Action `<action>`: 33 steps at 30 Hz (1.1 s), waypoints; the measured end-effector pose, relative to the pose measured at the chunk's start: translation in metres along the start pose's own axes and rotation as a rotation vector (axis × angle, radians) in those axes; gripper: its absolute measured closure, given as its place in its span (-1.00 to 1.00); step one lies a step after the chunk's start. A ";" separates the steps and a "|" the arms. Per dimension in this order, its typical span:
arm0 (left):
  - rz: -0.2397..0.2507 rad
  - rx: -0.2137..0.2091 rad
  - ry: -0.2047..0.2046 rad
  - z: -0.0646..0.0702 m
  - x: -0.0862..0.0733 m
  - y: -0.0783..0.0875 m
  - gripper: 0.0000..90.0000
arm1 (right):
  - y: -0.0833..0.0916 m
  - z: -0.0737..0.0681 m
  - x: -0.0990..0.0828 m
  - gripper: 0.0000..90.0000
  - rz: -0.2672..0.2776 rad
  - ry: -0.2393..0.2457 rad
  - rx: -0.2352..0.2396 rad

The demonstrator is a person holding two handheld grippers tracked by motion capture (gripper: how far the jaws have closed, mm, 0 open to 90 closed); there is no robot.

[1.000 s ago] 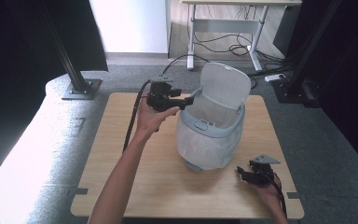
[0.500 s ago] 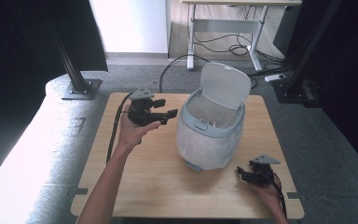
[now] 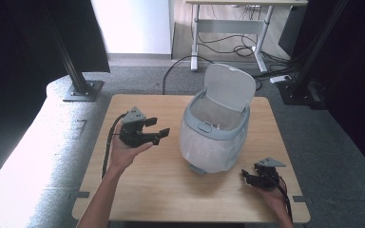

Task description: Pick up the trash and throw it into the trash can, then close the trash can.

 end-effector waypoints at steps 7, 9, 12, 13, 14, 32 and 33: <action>-0.024 0.027 0.011 -0.002 -0.033 0.009 -0.26 | 0.000 0.000 0.000 -0.24 0.002 0.001 0.000; -0.031 0.036 0.013 -0.003 -0.042 0.011 -0.26 | 0.000 0.000 0.000 -0.24 0.002 0.001 0.000; -0.044 0.041 0.020 -0.004 -0.054 0.012 -0.26 | 0.000 0.000 0.000 -0.24 0.001 0.000 0.000; -0.048 0.040 0.029 -0.005 -0.059 0.012 -0.26 | 0.000 0.000 0.000 -0.24 0.002 0.002 0.000; -0.053 0.041 0.033 -0.006 -0.061 0.012 -0.26 | 0.000 0.000 0.000 -0.24 0.002 0.002 0.000; -0.052 0.053 0.052 -0.012 -0.085 0.016 -0.26 | 0.008 0.010 0.011 -0.31 0.054 -0.109 -0.023; -0.055 0.053 0.055 -0.013 -0.087 0.016 -0.26 | 0.010 0.011 0.013 -0.31 0.063 -0.116 -0.024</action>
Point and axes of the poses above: each handheld gripper's, and its own axes: y roughly backward along the jaws, x roughly out of its top, z roughly to its right, the point moved 6 cm from there along -y, roughly forward along the jaws, and after that the axes turned 12 degrees about -x, right-handed, at the moved point
